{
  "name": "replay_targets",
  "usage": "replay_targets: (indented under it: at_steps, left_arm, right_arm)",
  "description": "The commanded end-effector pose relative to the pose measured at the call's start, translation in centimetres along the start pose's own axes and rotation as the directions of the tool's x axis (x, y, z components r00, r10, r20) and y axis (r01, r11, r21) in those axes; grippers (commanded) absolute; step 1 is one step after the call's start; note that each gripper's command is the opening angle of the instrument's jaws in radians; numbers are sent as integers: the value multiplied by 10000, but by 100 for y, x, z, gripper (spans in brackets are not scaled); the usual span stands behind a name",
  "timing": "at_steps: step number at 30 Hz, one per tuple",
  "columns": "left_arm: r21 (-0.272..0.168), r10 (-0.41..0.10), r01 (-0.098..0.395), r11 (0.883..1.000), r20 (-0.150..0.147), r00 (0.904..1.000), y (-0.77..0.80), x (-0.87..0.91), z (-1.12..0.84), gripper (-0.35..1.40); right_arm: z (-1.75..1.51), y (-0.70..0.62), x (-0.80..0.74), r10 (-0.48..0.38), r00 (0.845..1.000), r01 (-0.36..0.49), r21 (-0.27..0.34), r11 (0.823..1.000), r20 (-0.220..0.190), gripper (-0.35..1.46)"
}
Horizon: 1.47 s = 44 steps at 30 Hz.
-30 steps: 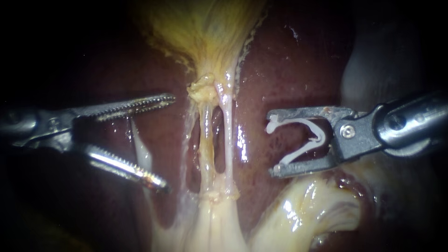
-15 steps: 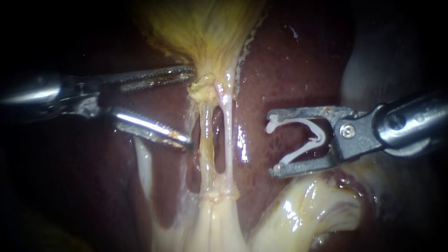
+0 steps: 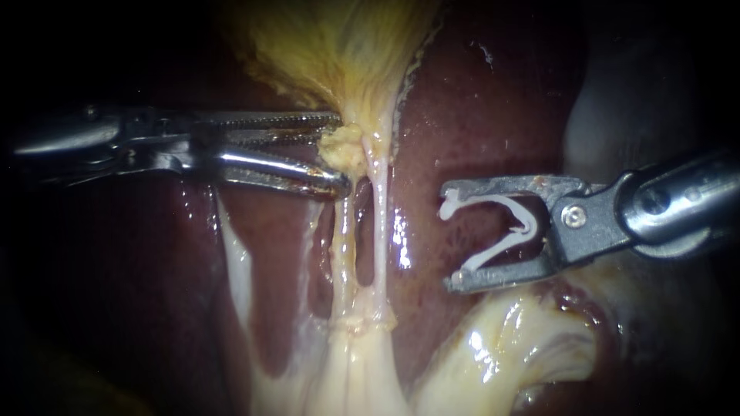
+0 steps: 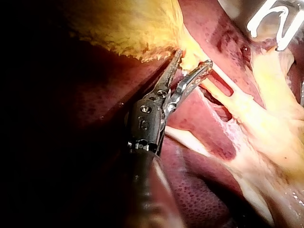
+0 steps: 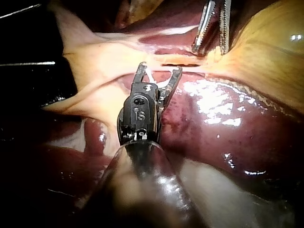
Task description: Grabbing gallbladder
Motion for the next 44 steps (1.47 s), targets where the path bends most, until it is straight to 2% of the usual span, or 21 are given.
replay_targets:
  at_steps: [1, 3, 4, 9, 13, 15, 19, 24, 26, 28, 32, 44]
  left_arm:
    - [5, -54, 54, 10000, -24, 10000, 0, 0, -1, -6]
    - [-22, -170, 170, 9999, -50, 9998, 1, 1, -2, -30]
    - [-22, -168, 167, 9999, -80, 9998, 1, 2, -3, -35]
    - [-81, -396, 394, 9992, -218, 9990, 1, 3, -7, -35]
    - [-191, -880, 875, 9960, -249, 9958, -2, 1, -14, -35]
    - [-306, -1210, 1203, 9923, -217, 9924, -5, -4, -20, -35]
    - [-420, -1430, 1422, 9890, -185, 9895, -7, -30, -44, -35]
    - [-500, -1720, 1741, 9835, 436, 9841, 0, -64, -74, -35]
    - [-513, -1882, 1915, 9802, 622, 9802, 2, -74, -85, -35]
    - [-544, -1827, 1865, 9810, 677, 9808, 3, -80, -92, -35]
    - [-600, -1842, 1883, 9803, 685, 9805, 3, -77, -97, -35]
    - [-689, -1710, 1757, 9820, 690, 9828, 0, -72, -96, -35]
  right_arm:
    - [0, 0, 0, -4, 10000, 4, 4, 10000, 2, 50]
    - [0, 0, 0, -4, 10000, 4, 4, 10000, 2, 50]
    - [0, 0, 0, -4, 10000, 4, 4, 10000, 2, 50]
    - [0, 0, 0, -4, 10000, 4, 4, 10000, 2, 50]
    - [0, 0, 0, -4, 10000, 4, 4, 10000, 2, 50]
    - [0, 0, 0, -3, 10000, 3, 3, 10000, 2, 50]
    - [0, 0, 0, -4, 10000, 4, 4, 10000, 1, 50]
    - [0, 0, 0, -4, 10000, 4, 4, 10000, 1, 50]
    - [0, 0, 0, -5, 10000, 5, 4, 10000, 1, 50]
    - [0, 0, 0, -4, 10000, 4, 4, 10000, 2, 50]
    - [0, 0, 0, -4, 10000, 4, 3, 10000, 2, 50]
    - [0, 0, 0, -3, 10000, 3, 2, 10000, 2, 50]
